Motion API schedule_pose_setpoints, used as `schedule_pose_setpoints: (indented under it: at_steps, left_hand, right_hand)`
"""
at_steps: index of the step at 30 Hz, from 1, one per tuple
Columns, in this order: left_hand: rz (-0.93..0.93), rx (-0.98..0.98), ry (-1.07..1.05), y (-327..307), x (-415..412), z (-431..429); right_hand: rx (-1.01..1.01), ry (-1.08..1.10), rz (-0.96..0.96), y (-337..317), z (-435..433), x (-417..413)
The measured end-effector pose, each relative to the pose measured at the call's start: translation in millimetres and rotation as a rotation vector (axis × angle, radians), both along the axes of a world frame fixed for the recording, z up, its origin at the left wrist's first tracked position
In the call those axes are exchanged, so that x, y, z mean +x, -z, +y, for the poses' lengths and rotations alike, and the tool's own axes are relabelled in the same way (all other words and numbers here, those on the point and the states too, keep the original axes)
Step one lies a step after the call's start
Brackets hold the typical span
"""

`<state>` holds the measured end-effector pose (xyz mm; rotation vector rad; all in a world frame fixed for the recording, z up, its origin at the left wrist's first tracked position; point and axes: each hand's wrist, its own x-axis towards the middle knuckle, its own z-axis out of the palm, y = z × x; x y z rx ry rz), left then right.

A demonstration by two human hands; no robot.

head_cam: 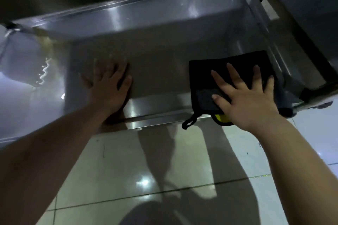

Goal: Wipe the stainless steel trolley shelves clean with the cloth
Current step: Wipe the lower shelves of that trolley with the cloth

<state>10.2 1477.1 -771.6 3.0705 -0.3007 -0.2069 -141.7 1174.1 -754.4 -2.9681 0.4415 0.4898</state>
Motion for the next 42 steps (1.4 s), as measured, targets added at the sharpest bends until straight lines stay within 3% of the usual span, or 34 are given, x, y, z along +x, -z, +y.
schedule_pose_setpoints:
  at_steps: [7,13,16,20,27,29,38,42]
  left_hand:
    - [0.009,-0.013,-0.012,6.1,-2.2,3.6]
    - [0.021,-0.015,-0.011,4.3,-1.5,4.7]
    - [0.031,-0.008,-0.006,4.9,1.7,4.9]
    - [0.029,-0.016,-0.016,4.0,2.2,4.0]
    - [0.002,-0.051,-0.012,6.5,-0.6,4.8]
    - [-0.001,-0.049,-0.008,7.8,-3.0,5.7]
    - [-0.037,-0.085,-0.145,9.9,-2.0,3.9]
    - [-0.002,-0.069,-0.176,6.6,3.1,3.6]
  right_hand:
    - [0.056,-0.266,-0.096,3.5,91.8,44.6]
    - [0.042,-0.172,-0.081,11.0,80.3,192.4]
    - [0.040,-0.124,-0.070,8.4,71.4,228.0]
    - [0.059,-0.106,-0.074,8.4,78.5,210.8]
    - [0.076,-0.206,-0.064,2.3,104.6,40.3]
    - [0.085,-0.271,-0.020,0.5,102.0,25.9]
    - [0.047,-0.130,-0.069,8.6,84.4,203.8]
    - [0.058,-0.066,-0.070,7.2,94.9,233.7]
